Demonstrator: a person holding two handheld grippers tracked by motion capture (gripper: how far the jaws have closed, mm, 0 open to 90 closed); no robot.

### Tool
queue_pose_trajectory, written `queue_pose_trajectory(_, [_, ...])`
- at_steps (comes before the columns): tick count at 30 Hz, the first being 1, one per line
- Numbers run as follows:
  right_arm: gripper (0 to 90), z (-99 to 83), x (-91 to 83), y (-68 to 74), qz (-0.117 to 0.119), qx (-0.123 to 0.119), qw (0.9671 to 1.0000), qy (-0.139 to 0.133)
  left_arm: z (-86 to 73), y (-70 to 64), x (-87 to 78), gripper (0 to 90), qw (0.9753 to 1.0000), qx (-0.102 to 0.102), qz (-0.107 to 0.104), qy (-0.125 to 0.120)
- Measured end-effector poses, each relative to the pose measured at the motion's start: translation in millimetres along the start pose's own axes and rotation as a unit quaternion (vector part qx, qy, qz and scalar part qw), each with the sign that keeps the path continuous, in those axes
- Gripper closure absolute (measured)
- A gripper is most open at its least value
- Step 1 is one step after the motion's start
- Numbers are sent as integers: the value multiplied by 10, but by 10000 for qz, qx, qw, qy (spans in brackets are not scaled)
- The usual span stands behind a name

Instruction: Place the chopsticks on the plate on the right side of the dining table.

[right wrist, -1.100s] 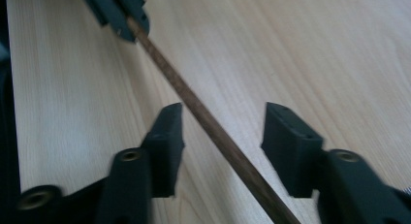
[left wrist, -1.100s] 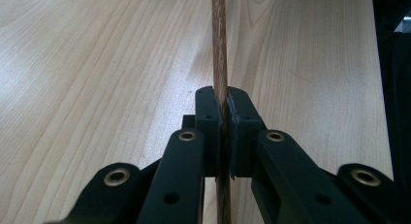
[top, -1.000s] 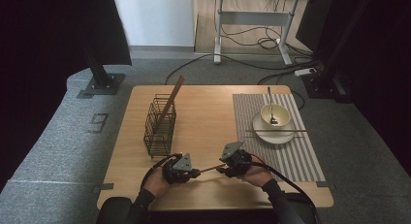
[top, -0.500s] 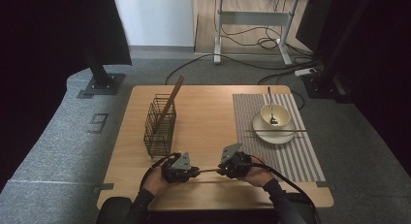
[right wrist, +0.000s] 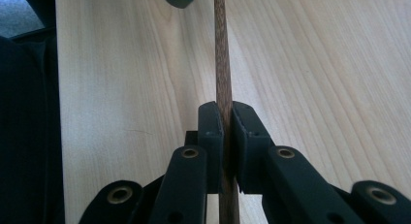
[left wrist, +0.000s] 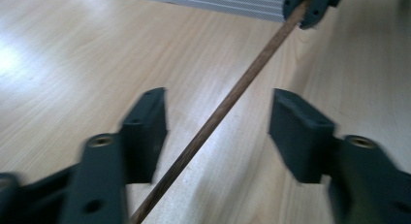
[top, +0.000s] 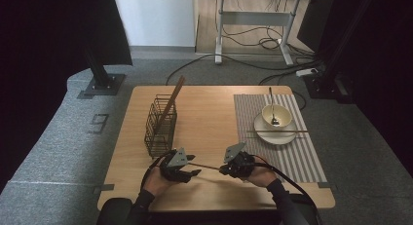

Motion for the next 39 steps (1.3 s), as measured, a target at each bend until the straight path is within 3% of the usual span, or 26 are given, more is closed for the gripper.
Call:
queue_pose_trajectory(3, [826,-25,-18,-23,-108,36,9999,44,3,11,3,232,9998,-148,92,-97])
queue_pose_trajectory(6, [826,-50,-54,-56,-179,94,9998,26,-4,18,1,144,9996,-157,203,-109])
queue_pose_trajectory(16, [825,-171,-218,-187,-467,442,9978,-146,-28,-5,63,5,9987,-459,161,-125])
queue_pose_trajectory(24, [824,-258,-340,-277,-617,737,9948,-333,-90,-60,152,0,9990,-452,35,60])
queue_pose_trajectory(39, [824,-465,-592,-442,-1057,1252,9849,-565,-229,-96,296,0,9973,-304,146,647])
Point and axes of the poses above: each handheld gripper's, and its own axes: x roughly forward along the jaws, z roughly out of its top, y roughly to its left, the point moved 4 cm from there along x, roughly forward along the jaws, and after that the axes turned 14 degrees about z, right-handed, at the moved point
